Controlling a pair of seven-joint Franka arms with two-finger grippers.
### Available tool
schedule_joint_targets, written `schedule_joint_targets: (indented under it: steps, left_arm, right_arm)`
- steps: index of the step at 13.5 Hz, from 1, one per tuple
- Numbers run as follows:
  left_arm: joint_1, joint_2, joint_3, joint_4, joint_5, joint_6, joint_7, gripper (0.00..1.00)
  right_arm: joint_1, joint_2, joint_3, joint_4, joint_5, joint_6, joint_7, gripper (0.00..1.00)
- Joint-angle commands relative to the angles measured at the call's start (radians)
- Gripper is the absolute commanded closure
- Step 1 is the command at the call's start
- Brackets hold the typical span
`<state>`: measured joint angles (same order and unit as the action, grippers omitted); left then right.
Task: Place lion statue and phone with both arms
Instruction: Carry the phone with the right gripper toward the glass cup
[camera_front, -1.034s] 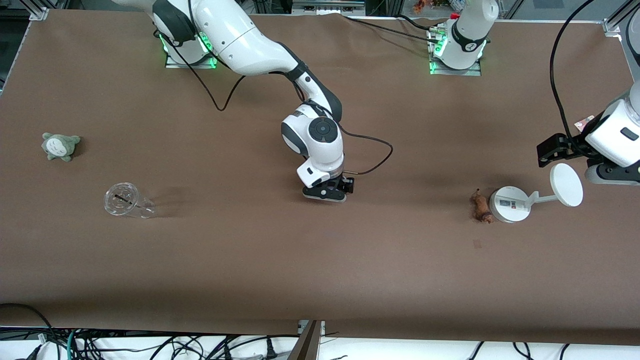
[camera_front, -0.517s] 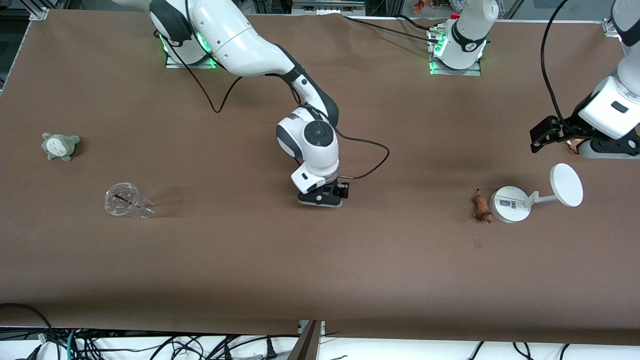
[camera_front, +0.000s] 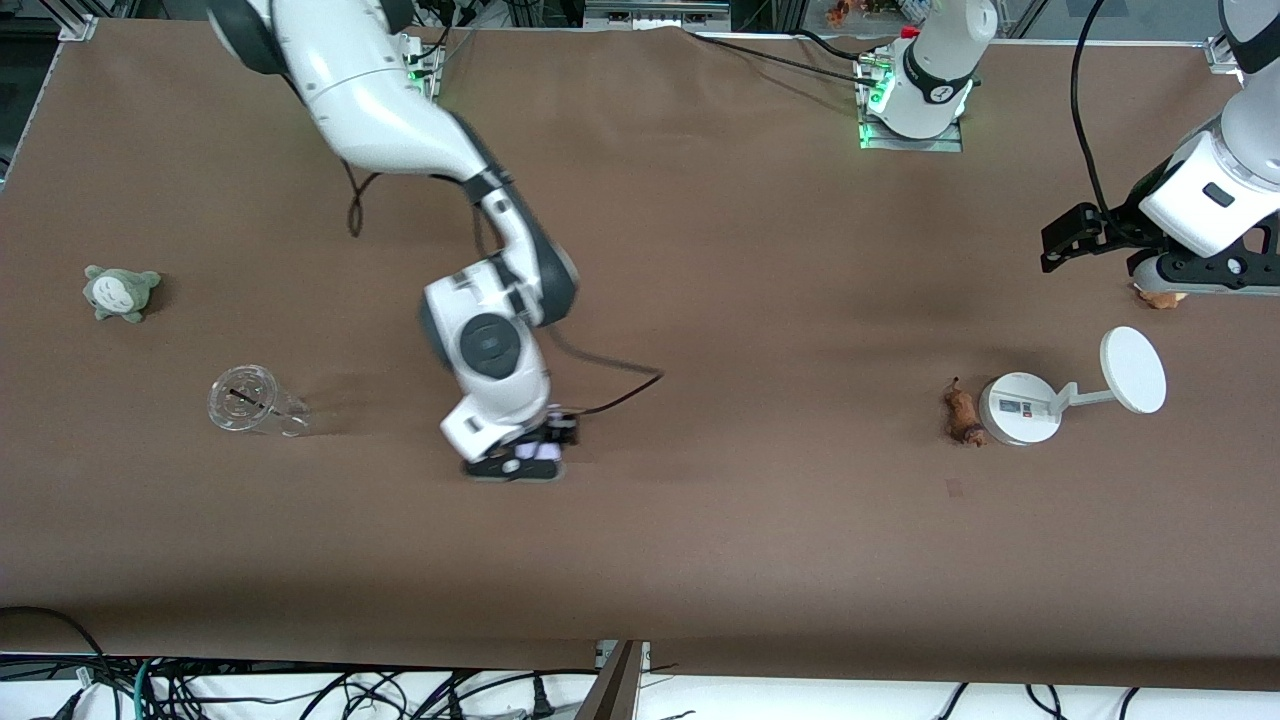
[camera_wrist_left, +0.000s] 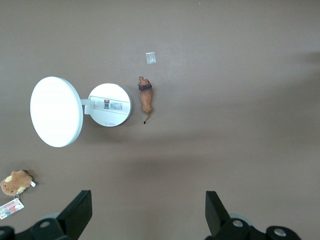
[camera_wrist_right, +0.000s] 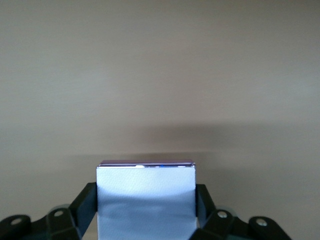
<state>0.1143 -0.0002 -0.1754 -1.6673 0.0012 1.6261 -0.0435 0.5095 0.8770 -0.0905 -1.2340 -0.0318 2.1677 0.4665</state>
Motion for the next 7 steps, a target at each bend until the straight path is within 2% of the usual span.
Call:
schedule_joint_targets:
  steps: [1, 3, 7]
  left_arm:
    - [0.001, 0.008, -0.004, 0.035, -0.007, -0.025, 0.005, 0.0]
    - [-0.001, 0.017, -0.006, 0.047, -0.007, -0.026, 0.005, 0.0]
    - [-0.002, 0.017, -0.012, 0.049, -0.006, -0.026, 0.004, 0.0]
  right_arm:
    - [-0.103, -0.093, 0.018, -0.149, 0.032, 0.004, -0.165, 0.63]
    - [-0.15, -0.11, 0.015, -0.2, 0.088, 0.007, -0.225, 0.63]
    - [-0.232, -0.134, 0.014, -0.268, 0.093, 0.014, -0.279, 0.63]
